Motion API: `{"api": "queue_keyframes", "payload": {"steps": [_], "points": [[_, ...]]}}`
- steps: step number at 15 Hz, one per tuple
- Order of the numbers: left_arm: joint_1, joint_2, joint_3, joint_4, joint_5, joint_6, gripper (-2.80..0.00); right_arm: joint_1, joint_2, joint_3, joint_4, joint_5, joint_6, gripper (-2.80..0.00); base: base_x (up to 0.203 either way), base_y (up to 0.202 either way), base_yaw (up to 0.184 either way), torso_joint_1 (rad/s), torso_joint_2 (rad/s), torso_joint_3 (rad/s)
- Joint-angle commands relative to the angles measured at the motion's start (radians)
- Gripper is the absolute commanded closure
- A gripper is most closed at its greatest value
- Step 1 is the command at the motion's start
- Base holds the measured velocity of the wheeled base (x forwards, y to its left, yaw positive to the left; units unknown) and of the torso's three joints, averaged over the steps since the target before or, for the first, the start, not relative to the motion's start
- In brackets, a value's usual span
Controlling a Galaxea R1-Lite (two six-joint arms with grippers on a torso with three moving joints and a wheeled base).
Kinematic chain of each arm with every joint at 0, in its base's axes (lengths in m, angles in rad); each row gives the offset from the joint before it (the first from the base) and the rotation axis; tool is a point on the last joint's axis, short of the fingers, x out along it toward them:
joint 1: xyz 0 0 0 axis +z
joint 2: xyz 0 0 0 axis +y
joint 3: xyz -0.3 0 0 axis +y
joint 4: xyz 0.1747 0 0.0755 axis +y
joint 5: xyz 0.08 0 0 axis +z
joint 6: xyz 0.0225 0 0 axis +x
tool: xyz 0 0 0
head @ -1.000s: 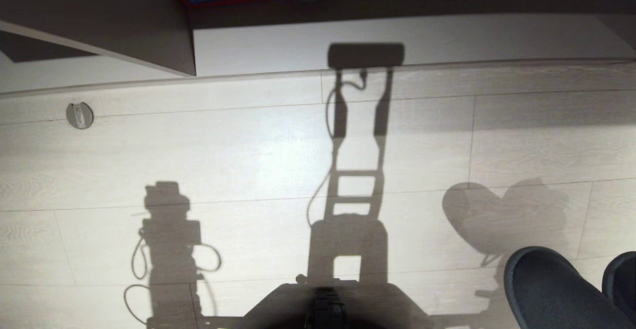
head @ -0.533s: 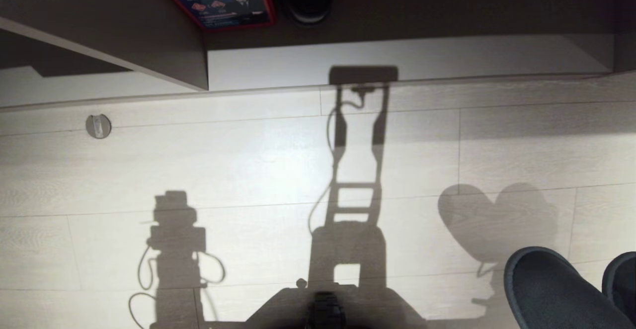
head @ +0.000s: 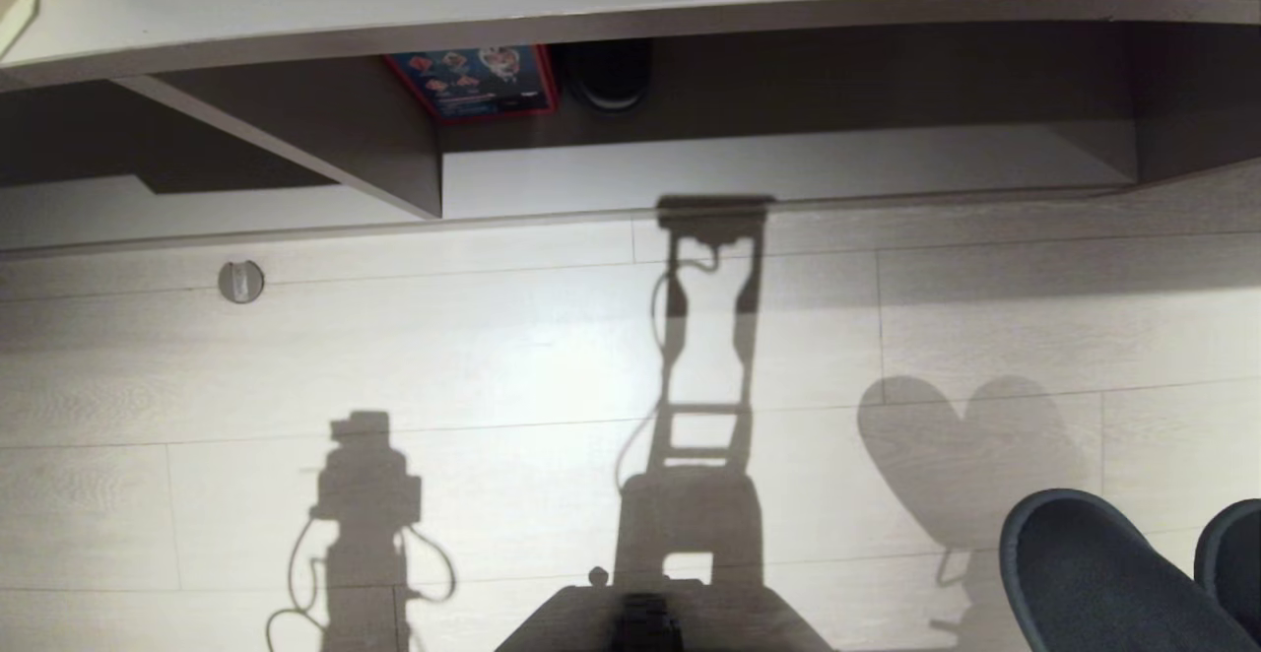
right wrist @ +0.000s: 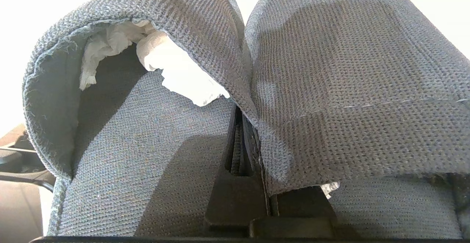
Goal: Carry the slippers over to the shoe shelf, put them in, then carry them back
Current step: Place the slippers on the floor
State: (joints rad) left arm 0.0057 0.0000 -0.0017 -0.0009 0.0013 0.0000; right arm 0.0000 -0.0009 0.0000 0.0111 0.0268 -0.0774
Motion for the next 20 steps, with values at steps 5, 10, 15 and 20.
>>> {"api": "queue_keyframes", "payload": {"steps": [5, 10, 15, 20], "points": [[0.0, 0.0, 0.0, -0.001, 0.0, 0.003, 0.0, 0.0, 0.002, 0.0, 0.0, 0.001, -0.001, 0.0, 0.0, 0.0, 0.0, -0.001, 0.0, 0.201], [0.0, 0.0, 0.0, -0.001, 0.0, 0.003, 0.0, 0.0, 0.002, 0.002, 0.0, 0.001, -0.001, 0.0, 0.0, 0.0, 0.0, 0.0, 0.0, 0.201], [0.0, 0.0, 0.0, -0.001, 0.0, 0.003, 0.0, 0.0, 0.002, 0.0, 0.0, 0.001, -0.001, 0.0, 0.0, 0.0, 0.0, 0.003, 0.0, 0.202], [0.0, 0.0, 0.0, -0.001, 0.0, 0.003, 0.0, 0.0, 0.002, 0.0, 0.0, 0.001, -0.001, 0.0, 0.0, 0.0, 0.0, 0.002, 0.0, 0.204]]}}
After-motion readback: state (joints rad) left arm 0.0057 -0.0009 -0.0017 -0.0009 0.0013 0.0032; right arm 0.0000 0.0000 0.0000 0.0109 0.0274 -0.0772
